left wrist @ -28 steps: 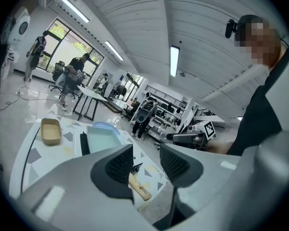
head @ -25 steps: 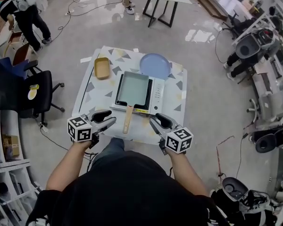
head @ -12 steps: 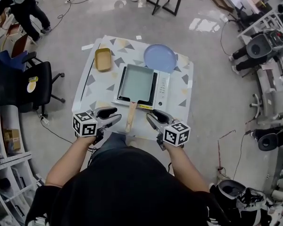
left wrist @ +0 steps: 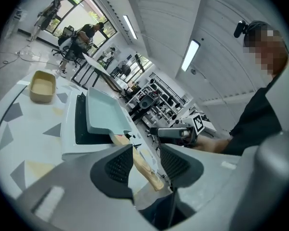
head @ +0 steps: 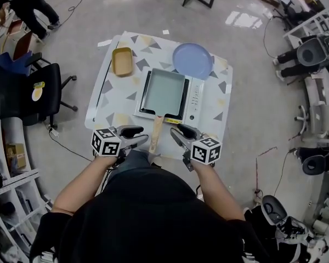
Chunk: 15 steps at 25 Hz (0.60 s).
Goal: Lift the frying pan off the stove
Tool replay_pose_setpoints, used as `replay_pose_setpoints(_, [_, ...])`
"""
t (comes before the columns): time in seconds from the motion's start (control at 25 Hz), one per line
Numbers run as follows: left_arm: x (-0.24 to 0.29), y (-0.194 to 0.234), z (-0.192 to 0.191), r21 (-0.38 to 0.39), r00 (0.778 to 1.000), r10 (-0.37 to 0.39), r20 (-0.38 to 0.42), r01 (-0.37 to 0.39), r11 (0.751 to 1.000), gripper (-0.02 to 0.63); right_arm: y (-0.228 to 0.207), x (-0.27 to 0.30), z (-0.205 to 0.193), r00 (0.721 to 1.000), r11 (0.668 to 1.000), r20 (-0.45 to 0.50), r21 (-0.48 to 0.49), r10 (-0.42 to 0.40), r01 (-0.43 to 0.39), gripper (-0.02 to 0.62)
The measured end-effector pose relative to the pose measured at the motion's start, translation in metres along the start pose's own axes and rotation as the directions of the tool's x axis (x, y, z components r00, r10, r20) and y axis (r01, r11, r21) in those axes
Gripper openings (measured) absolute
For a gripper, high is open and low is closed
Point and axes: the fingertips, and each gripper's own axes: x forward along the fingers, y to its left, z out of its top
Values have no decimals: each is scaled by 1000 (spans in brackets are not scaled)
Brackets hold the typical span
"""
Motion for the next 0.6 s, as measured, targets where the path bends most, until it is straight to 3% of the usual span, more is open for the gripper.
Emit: replay_pose_setpoints(0.6, [31, 12, -30, -113, 994, -78, -78, 69, 991, 189, -5, 38, -19, 995, 989, -63, 126, 83, -75, 206])
